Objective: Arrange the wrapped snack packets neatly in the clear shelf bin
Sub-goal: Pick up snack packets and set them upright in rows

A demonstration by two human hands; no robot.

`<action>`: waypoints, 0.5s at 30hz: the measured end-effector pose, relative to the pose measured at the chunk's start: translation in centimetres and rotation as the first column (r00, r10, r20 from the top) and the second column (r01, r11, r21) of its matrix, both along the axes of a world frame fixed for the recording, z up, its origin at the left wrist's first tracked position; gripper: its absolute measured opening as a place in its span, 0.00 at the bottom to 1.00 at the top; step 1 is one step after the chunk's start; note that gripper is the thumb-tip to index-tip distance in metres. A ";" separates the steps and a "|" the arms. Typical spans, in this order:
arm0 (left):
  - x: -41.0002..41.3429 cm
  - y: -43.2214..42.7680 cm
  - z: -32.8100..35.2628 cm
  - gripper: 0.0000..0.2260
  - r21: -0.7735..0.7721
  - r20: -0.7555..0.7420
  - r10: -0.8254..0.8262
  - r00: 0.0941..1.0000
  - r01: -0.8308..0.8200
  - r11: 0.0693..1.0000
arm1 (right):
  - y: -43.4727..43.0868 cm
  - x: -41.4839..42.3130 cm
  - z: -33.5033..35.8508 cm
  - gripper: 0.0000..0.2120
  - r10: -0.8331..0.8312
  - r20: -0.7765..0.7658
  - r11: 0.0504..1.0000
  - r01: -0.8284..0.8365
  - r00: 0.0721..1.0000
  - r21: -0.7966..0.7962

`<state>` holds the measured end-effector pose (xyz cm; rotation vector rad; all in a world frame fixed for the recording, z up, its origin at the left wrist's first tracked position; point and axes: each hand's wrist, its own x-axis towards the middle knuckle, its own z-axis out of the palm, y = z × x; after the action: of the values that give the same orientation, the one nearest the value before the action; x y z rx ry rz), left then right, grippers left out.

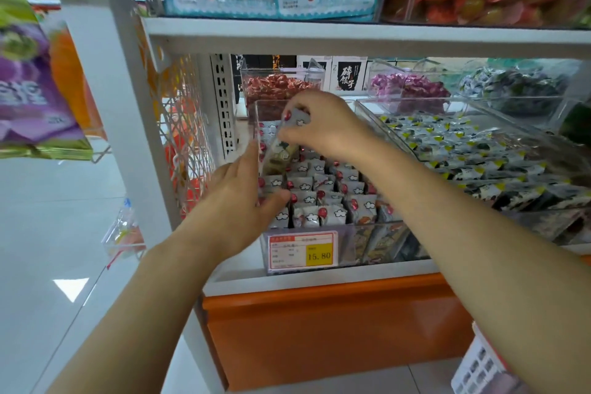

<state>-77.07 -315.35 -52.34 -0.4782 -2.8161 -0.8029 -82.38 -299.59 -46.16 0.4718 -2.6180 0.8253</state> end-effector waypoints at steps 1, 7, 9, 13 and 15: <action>0.0 0.1 0.1 0.38 0.006 0.011 -0.010 1.000 0.010 1.000 | -0.5 -0.4 0.2 0.19 0.017 0.025 0.996 -0.019 1.000 0.086; -0.1 -0.1 0.4 0.39 0.051 0.067 -0.051 0.996 0.047 0.998 | -2.6 -1.1 -2.3 0.07 0.130 0.253 0.907 -0.218 0.959 0.360; 0.0 -0.4 0.5 0.40 0.036 0.086 -0.047 0.995 0.044 0.998 | -2.0 -1.5 -2.3 0.09 0.135 0.289 0.923 -0.226 0.948 0.313; 0.1 -0.6 0.8 0.40 0.037 0.114 -0.064 0.991 0.060 0.997 | -0.7 -3.0 -0.8 0.08 0.067 0.138 0.997 -0.071 0.988 0.027; 0.2 -0.7 0.9 0.40 0.037 0.122 -0.070 0.990 0.066 0.997 | -0.8 -3.9 -1.1 0.08 0.050 0.090 0.986 -0.063 0.995 0.155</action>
<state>-76.84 -316.02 -51.48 -0.5396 -2.9077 -0.9209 -86.25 -300.43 -47.27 0.5673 -2.7743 0.6718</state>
